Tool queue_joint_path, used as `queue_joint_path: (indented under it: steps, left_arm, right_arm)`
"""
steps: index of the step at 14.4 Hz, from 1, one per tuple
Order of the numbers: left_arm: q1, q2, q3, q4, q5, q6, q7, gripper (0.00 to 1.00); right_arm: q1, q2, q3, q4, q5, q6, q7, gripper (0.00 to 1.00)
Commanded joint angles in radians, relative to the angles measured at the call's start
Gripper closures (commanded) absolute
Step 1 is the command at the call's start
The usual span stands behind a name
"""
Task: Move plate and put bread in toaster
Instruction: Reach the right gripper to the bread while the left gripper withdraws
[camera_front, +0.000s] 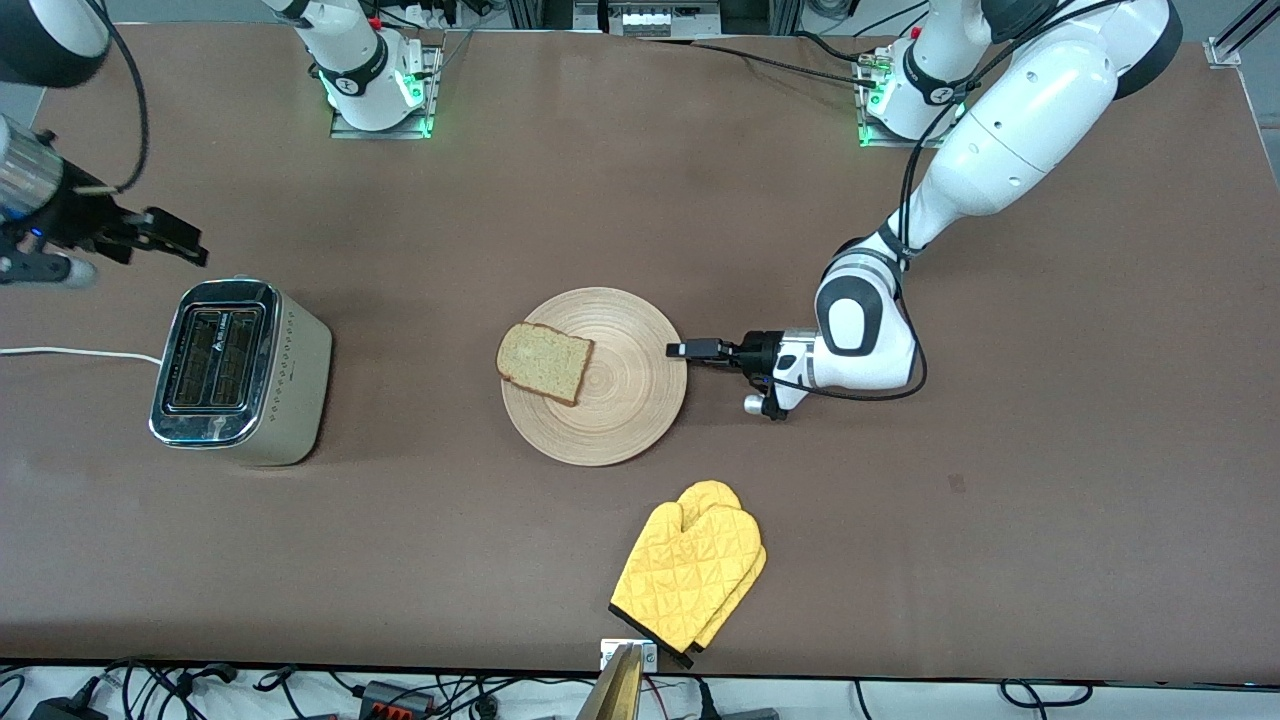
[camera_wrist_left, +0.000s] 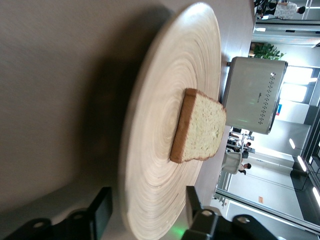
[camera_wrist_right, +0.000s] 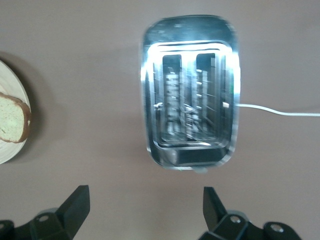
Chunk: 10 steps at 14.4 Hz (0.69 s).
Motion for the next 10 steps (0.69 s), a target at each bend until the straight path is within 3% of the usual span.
queue_joint_path:
  steps: [1, 5, 10]
  left_arm:
    - [0.068, -0.031, 0.035, -0.012, 0.098, -0.086, 0.024, 0.00]
    - [0.189, -0.110, 0.066, -0.018, 0.193, -0.295, -0.060, 0.00]
    - [0.306, -0.268, 0.095, -0.004, 0.472, -0.426, -0.252, 0.00]
  right_arm:
    - [0.064, 0.052, -0.001, 0.003, 0.039, 0.056, -0.002, 0.00]
    - [0.156, 0.161, -0.001, 0.003, 0.047, 0.180, 0.010, 0.00]
    - [0.281, 0.274, -0.001, 0.001, 0.062, 0.295, 0.187, 0.00]
